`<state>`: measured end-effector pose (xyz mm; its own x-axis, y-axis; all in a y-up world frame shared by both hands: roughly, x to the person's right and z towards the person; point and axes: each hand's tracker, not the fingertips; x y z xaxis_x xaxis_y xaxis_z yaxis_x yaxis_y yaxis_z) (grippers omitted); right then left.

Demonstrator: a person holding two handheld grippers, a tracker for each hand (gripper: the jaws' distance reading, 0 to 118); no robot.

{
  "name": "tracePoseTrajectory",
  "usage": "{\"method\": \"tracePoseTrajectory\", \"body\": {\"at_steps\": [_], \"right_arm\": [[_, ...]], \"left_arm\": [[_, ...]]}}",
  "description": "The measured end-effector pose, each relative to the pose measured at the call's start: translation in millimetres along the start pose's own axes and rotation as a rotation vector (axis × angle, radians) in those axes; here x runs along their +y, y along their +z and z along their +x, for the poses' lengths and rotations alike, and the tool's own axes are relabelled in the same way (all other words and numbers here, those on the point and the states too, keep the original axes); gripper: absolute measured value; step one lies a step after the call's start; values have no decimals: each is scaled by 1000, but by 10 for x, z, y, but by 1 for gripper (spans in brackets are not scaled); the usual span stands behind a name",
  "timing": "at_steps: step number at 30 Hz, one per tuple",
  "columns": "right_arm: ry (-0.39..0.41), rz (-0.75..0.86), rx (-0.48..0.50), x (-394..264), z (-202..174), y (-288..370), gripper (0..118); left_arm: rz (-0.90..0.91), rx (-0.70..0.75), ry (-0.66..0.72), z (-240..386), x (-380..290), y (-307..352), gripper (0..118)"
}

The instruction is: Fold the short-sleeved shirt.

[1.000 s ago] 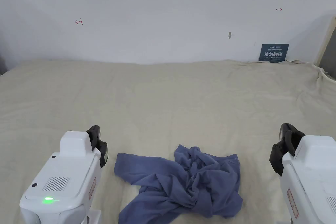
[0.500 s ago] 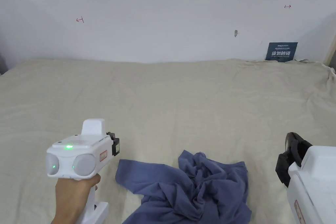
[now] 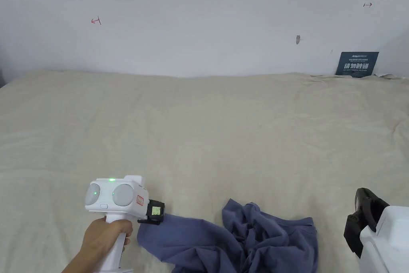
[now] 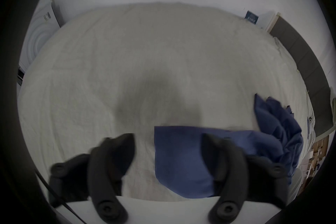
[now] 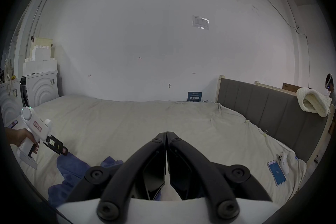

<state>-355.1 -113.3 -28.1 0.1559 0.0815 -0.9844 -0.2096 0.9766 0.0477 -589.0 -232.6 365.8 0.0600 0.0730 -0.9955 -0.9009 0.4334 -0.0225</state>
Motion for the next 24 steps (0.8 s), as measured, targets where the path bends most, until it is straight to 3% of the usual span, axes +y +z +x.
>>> {"method": "tracePoseTrajectory", "body": {"at_steps": [1, 6, 9, 11, 15, 22, 24], "right_arm": [[-1, -3, -1, -11, -2, -11, 0], [6, -25, 1, -60, -9, -37, 0], [9, -31, 2, -79, 1, -18, 0], [4, -35, 1, -87, 20, -19, 0], [-19, -54, 4, -79, 74, -77, 0], [-1, -176, 49, -48, 128, -562, 0], [51, -247, 62, -66, 105, -778, 0]], "left_arm": [[-5, 20, 1, 7, -4, -29, 92], [-65, 52, -4, 2, -4, -192, 91], [-78, 40, -4, 24, -25, -181, 78], [-77, 29, -29, 84, -22, -126, 61], [-63, -5, -72, 196, -36, -30, 4], [30, -26, -94, 266, -125, 316, 0], [70, -28, -124, 274, -170, 481, 0]]}}
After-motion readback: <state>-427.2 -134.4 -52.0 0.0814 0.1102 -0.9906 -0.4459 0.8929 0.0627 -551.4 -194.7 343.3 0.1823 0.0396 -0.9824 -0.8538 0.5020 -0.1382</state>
